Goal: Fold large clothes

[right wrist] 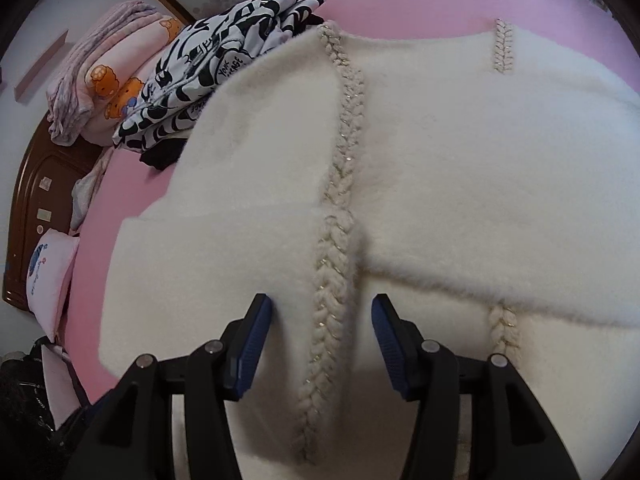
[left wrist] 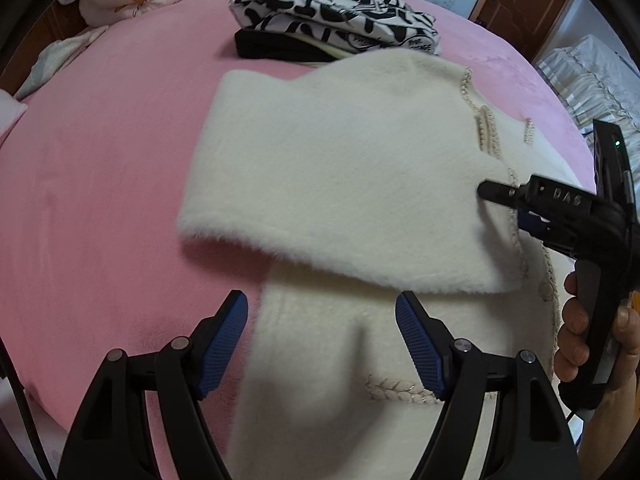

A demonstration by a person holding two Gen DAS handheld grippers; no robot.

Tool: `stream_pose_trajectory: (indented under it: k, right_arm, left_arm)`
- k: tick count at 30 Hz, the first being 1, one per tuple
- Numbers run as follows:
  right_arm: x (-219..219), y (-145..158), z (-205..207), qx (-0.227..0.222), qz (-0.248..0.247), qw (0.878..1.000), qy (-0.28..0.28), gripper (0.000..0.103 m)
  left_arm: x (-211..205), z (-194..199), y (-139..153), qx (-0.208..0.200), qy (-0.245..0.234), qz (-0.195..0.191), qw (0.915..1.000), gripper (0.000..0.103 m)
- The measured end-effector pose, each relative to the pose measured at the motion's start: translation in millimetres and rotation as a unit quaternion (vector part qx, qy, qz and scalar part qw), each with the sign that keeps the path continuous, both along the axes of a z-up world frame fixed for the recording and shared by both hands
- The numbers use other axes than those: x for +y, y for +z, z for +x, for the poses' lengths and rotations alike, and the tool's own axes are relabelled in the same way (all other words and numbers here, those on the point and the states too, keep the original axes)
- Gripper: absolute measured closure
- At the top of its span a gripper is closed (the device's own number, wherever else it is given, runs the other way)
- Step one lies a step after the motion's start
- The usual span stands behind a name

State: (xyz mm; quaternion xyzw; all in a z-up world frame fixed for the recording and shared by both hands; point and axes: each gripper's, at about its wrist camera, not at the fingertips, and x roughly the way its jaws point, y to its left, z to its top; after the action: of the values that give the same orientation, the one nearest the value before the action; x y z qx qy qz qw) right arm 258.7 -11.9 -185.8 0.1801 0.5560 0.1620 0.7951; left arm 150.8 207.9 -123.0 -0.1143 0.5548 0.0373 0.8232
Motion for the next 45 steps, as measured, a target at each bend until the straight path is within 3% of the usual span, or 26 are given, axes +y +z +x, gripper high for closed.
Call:
stream_pose_trajectory:
  k: [2,3,4,7,13,17,20,25,30,32,34,35,37,39,45]
  right_arm:
    - [12,2,0,-0.008,0.007,1.0,0.019,0.06]
    - [19,4,-1,-0.014,-0.001,0.999,0.03,0.077]
    - [25,7,-3,-0.021,-0.005,0.999,0.043,0.086]
    - [34,33,-15,-0.063,-0.009,0.996,0.062,0.087]
    - [17,121,-35,-0.181,-0.004,0.982,0.059,0.087]
    - [-16,161,-36,-0.225,-0.014,0.974,0.035,0.087]
    - [-44,173,-34,-0.242,-0.04,0.969,0.008,0.087]
    - [-94,153,-28,-0.215,-0.069,0.973,-0.048,0.087]
    - [-128,78,-13,-0.106,-0.11,0.984,-0.09,0.08]
    - [-133,48,-12,-0.061,-0.152,0.982,-0.097,0.078]
    - [-139,34,-16,-0.044,-0.175,0.978,-0.103,0.077]
    - [-144,31,-19,-0.041,-0.162,0.98,-0.103,0.076]
    - [-156,30,-24,-0.041,-0.115,0.987,-0.105,0.062]
    - [-167,34,-27,-0.05,-0.089,0.989,-0.107,0.056]
    - [-171,38,-5,-0.059,-0.066,0.991,-0.099,0.055]
  left_arm:
    - [4,-1,-3,0.003,0.005,-0.005,1.0,0.028]
    - [5,-2,-4,0.003,0.007,-0.007,0.9999,0.028]
    - [6,-3,-5,0.002,0.008,-0.008,0.9999,0.028]
    - [8,-4,-8,-0.001,0.01,-0.01,0.9999,0.028]
    - [13,-2,-10,-0.005,0.023,-0.024,0.9994,0.028]
    - [10,-1,-6,-0.018,0.018,-0.023,0.9994,0.028]
    - [8,2,-4,-0.025,0.014,-0.021,0.9994,0.028]
    - [3,10,-4,-0.028,0.01,-0.02,0.9994,0.028]
    - [-1,19,-5,-0.029,-0.008,-0.009,0.9995,0.028]
    - [-4,23,-7,-0.031,-0.017,-0.004,0.9994,0.028]
    - [-1,30,-8,-0.033,-0.023,-0.002,0.9992,0.028]
    - [1,36,-8,-0.035,-0.024,-0.004,0.9991,0.028]
    - [9,46,-9,-0.039,-0.025,-0.014,0.9988,0.028]
    - [22,64,-13,-0.044,-0.021,-0.027,0.9985,0.028]
    - [48,126,-33,-0.031,-0.019,-0.048,0.9982,0.028]
